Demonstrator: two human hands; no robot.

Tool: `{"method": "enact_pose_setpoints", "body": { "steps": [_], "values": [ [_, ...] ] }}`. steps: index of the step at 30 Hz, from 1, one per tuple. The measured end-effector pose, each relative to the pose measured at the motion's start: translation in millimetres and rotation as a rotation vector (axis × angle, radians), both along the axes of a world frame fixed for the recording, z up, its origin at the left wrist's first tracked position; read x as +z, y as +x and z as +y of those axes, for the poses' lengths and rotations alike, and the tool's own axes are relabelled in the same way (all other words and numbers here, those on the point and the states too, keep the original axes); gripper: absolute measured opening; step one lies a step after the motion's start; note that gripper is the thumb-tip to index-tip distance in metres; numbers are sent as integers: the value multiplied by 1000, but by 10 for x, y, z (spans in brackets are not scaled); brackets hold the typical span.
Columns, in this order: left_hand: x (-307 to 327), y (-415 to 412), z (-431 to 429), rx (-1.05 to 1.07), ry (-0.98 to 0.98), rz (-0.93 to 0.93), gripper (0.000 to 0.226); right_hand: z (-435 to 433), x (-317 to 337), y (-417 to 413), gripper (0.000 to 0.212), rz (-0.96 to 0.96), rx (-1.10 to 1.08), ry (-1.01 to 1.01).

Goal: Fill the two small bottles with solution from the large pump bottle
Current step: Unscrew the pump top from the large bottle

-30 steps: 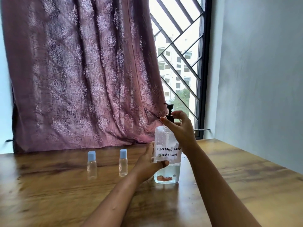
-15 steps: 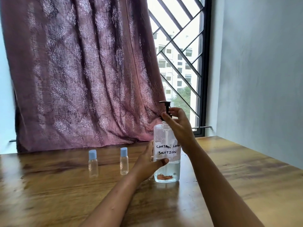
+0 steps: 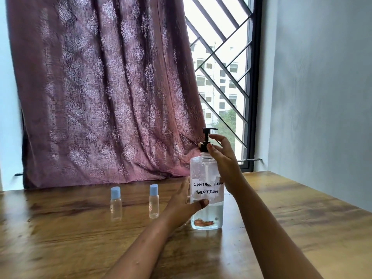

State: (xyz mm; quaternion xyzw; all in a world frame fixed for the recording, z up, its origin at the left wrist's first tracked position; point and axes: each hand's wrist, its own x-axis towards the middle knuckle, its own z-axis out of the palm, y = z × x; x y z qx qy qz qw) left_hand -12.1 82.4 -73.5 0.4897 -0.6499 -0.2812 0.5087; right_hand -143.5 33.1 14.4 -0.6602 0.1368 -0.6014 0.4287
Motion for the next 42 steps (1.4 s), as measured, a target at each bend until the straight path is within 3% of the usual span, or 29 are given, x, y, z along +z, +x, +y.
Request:
{"method": "enact_pose_setpoints", "body": {
  "steps": [4,6,8,11,14,22,27,29,32,36,42],
  "values": [
    [-7,-9,-5,1,4,-11,76,12,-40,50,35,92,-342,-103],
    [-5,-15,-5,7,-3,-20,73,13,-38,52,38,106,-407,-117],
    [-3,-15,-4,17,-8,-24,71,-6,-26,36,33,110,-371,-83],
    [-7,-6,-15,25,-15,-16,72,-25,-10,7,21,54,-137,-9],
    [-9,-2,-23,19,-8,-24,72,-7,-4,-20,22,18,-29,25],
    [-34,5,-42,29,10,-35,69,17,-49,54,40,107,-347,-112],
    [-27,12,-40,26,7,-29,74,20,-31,46,14,7,-136,19],
    [-32,21,-41,25,9,-30,76,20,-21,36,16,6,-110,26],
    [-29,17,-39,33,9,-42,75,23,-24,43,16,43,-142,-10],
    [-32,4,-40,41,4,-48,71,15,-40,53,31,111,-373,-143],
    [-38,17,-38,54,8,-82,67,47,36,53,17,86,-366,-76]
  ]
}}
